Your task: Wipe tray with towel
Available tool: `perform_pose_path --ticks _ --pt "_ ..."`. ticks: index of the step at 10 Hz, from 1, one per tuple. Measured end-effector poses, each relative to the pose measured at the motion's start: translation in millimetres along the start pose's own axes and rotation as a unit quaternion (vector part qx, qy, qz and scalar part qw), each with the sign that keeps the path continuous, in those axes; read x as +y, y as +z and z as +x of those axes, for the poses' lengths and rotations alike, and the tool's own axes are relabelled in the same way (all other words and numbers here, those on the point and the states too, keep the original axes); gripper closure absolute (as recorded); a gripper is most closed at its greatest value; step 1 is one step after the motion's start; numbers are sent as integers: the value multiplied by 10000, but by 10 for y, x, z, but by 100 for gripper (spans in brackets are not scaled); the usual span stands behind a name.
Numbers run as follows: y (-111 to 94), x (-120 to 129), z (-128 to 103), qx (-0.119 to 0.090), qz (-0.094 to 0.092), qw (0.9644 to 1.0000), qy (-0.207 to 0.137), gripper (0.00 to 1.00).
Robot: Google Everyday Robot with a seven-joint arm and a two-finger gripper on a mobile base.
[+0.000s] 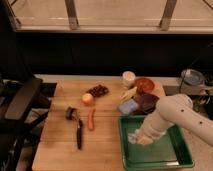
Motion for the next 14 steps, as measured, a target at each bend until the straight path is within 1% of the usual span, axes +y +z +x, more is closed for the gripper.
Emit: perform_pose_path --ticks 1,3,5,12,13,14 --pt "77 8 197 -110 -40 9995 305 100" --pt "214 -2 531 -363 -96 9953 893 100" --pt "348 -40 696 -444 -176 9914 1222 100" --pt "346 -69 697 -434 -177 9911 1243 100" --pt "392 -130 730 -407 -251 9906 1281 100" --pt "438 -279 744 -385 -268 9899 1340 100"
